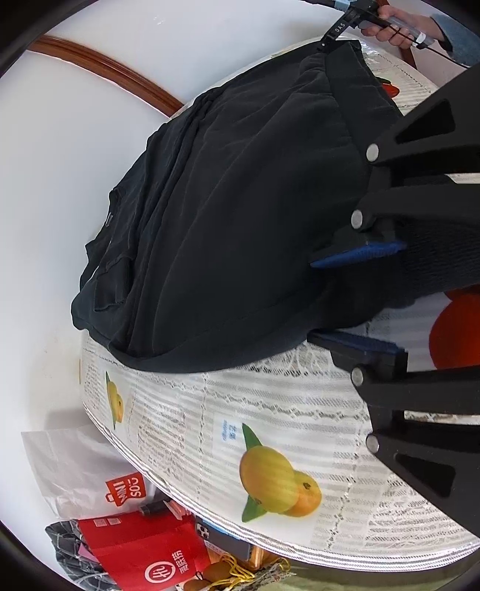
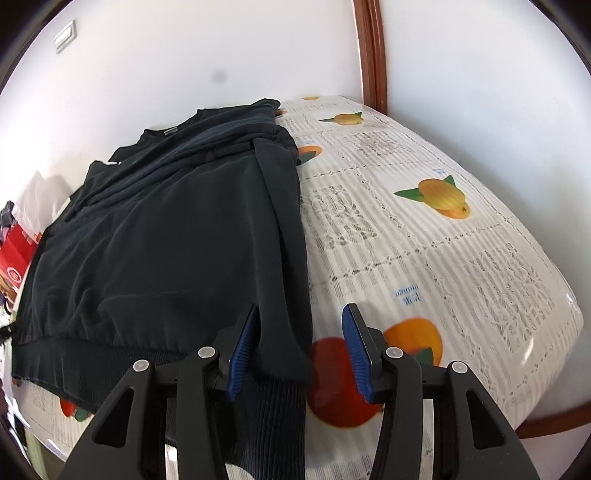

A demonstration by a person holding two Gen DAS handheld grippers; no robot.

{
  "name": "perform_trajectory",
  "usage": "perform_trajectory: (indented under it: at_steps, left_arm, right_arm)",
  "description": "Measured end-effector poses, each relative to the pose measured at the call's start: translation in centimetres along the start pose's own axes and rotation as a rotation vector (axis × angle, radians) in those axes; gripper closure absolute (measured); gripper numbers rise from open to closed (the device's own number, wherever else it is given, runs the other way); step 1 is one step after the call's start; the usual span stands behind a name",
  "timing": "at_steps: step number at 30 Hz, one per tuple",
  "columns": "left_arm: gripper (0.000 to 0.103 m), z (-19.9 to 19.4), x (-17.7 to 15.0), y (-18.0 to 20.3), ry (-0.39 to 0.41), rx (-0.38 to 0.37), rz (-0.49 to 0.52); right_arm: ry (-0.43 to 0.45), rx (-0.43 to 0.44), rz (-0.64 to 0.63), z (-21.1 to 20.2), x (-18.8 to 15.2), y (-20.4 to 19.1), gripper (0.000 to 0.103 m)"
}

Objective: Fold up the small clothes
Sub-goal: 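Grasp the sweatshirt hem with the left gripper while the right gripper grasps it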

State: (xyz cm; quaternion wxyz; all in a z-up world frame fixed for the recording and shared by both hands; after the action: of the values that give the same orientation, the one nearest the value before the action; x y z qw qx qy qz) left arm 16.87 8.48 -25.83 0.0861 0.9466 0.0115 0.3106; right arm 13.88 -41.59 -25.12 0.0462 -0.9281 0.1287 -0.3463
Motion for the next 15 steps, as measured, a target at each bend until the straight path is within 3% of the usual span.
perform_trajectory:
  at_steps: [2,4,5,10,15]
  left_arm:
    - [0.067,0.1,0.1,0.2,-0.003,0.015,0.001]
    - [0.091,0.0,0.1,0.0,0.003,0.044,0.003]
    - [0.097,-0.2,-0.1,-0.2,0.005,0.049,-0.002]
    - [0.098,-1.9,-1.4,-2.8,0.024,0.001,-0.095]
    - [0.095,-1.8,-2.4,-3.2,0.011,-0.032,-0.101]
  right_arm:
    - [0.009,-0.027,-0.017,-0.1,-0.2,-0.3,0.056]
    - [0.021,-0.055,-0.034,0.1,-0.3,-0.5,0.056]
    - [0.027,-0.065,-0.043,0.1,-0.3,-0.6,0.056]
    - [0.000,-0.044,-0.039,-0.4,-0.6,-0.5,0.056]
    - [-0.013,0.005,-0.057,-0.6,-0.8,-0.7,0.053]
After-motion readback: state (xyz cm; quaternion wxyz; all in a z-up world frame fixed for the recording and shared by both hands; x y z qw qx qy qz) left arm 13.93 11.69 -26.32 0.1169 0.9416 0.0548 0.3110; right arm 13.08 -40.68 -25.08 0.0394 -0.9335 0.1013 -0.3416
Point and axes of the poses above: each gripper's, at about its wrist camera, not at the fingertips, and z roughly the way its jaws point, y to its right, x to its top, the point moved 10 cm from there along z, roughly the way its jaws point, and after that the axes turned 6 degrees about z, right-handed, at the moved point
